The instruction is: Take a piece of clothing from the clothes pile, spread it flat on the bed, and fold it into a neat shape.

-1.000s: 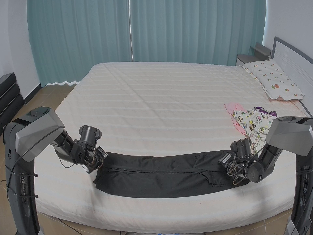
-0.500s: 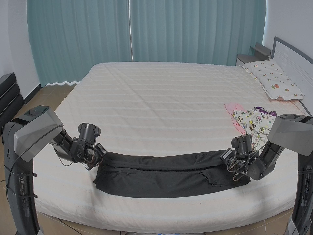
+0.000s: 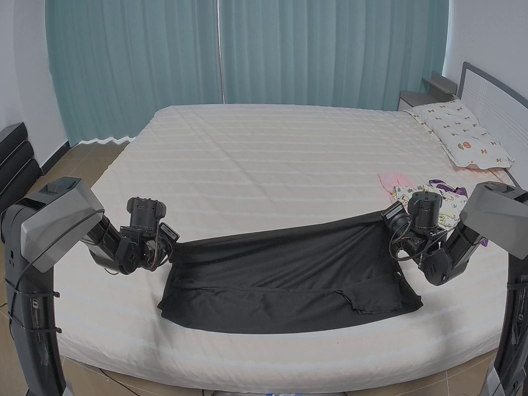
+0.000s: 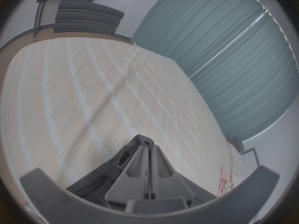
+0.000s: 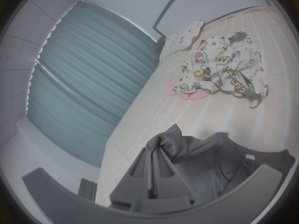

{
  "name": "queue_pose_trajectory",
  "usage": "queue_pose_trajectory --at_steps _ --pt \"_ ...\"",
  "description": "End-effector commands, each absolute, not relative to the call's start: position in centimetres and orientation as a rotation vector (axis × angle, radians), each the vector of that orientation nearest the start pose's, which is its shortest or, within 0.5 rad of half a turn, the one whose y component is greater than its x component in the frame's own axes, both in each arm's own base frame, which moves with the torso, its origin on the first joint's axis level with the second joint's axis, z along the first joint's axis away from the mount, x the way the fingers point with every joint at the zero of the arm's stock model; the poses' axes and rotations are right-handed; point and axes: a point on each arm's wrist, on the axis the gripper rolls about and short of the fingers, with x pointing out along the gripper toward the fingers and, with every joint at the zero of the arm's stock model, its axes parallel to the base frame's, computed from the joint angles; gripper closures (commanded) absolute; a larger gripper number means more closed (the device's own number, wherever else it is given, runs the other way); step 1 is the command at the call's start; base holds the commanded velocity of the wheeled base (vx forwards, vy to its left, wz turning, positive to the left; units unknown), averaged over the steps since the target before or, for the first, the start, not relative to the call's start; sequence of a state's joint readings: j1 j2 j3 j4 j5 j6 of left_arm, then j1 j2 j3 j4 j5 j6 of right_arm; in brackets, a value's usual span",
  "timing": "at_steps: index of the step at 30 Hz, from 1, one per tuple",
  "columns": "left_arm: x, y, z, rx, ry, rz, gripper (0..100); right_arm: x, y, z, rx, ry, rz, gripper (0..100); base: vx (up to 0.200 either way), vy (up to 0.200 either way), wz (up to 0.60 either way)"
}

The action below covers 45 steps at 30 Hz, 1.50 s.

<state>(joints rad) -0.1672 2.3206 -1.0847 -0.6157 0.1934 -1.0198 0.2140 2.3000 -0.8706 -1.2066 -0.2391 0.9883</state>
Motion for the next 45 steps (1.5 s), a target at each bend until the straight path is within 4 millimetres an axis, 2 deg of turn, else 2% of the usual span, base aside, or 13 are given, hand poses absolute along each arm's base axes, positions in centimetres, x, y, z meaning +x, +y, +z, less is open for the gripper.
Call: queue_pose_trajectory --at_steps 1,7,16,27,35,36,42,44,45 --pt "39.9 -6.5 1.0 -0.863 0.513 0.339 100 36.9 7.3 -2.4 0.806 0.324 -0.185 100 0.000 0.000 0.00" --pt "39.4 -6.4 0.2 -0.810 0.544 0.347 100 35.5 7.1 -3.5 0.737 0.392 -0.197 100 0.000 0.000 0.00" --pt "37.1 -7.5 -1.6 -0.668 0.654 0.320 100 33.7 6.8 -4.5 0.679 0.468 -0.214 100 0.000 0.000 0.00" --pt "36.0 -8.4 -2.8 -0.598 0.713 0.298 100 32.8 6.8 -5.5 0.605 0.514 -0.208 100 0.000 0.000 0.00" --pt "35.1 -8.2 -3.3 -0.559 0.747 0.309 100 32.4 6.9 -5.7 0.596 0.531 -0.209 100 0.000 0.000 0.00" --pt "35.1 -8.2 -3.4 -0.553 0.745 0.313 0 32.4 6.9 -5.6 0.596 0.530 -0.207 0 0.000 0.000 0.00" --pt "34.6 -8.1 -3.4 -0.540 0.751 0.329 0 32.5 6.6 -5.1 0.604 0.513 -0.210 0 0.000 0.000 0.00" --pt "34.4 -8.0 -3.2 -0.537 0.751 0.333 0 32.5 5.6 -3.6 0.620 0.479 -0.228 0 0.000 0.000 0.00" --pt "34.4 -8.0 -3.2 -0.537 0.751 0.333 0 32.5 5.6 -3.6 0.620 0.479 -0.228 0 0.000 0.000 0.00"
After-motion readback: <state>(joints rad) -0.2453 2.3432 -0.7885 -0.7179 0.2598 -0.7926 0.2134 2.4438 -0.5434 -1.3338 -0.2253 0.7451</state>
